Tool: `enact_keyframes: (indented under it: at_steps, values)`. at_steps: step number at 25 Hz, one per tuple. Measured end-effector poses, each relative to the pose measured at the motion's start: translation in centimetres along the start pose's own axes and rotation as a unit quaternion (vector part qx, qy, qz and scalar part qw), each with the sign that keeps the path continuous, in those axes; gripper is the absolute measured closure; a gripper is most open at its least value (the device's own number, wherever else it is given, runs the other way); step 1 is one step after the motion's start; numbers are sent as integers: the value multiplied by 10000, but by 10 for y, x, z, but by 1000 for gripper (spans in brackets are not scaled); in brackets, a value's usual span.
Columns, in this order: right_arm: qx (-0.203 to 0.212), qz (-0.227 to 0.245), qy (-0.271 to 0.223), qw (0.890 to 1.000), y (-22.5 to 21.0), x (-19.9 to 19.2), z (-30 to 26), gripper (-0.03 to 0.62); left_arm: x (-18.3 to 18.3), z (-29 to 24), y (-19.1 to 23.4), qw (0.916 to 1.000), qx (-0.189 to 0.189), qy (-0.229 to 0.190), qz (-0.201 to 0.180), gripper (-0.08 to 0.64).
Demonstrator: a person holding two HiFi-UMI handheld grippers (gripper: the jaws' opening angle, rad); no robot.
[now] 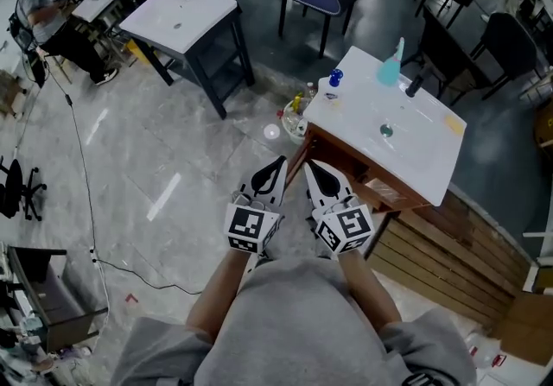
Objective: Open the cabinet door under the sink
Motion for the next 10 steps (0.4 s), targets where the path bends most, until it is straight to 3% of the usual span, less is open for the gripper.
enact_keyframes:
  at_steps: [10]
  values:
    - [-76, -12, -77, 9999, -10, 4, 2, 583, -1, -9, -7, 9999, -99, 4, 14, 554]
Point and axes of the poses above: the fingertips, and each gripper's own axes: z backward along the fingers, y to its left, x out of its top, the point moved 7 cm from there along z, backward along the fingers, and after that the axes turned 8 degrees about z, right-handed, at the moved point
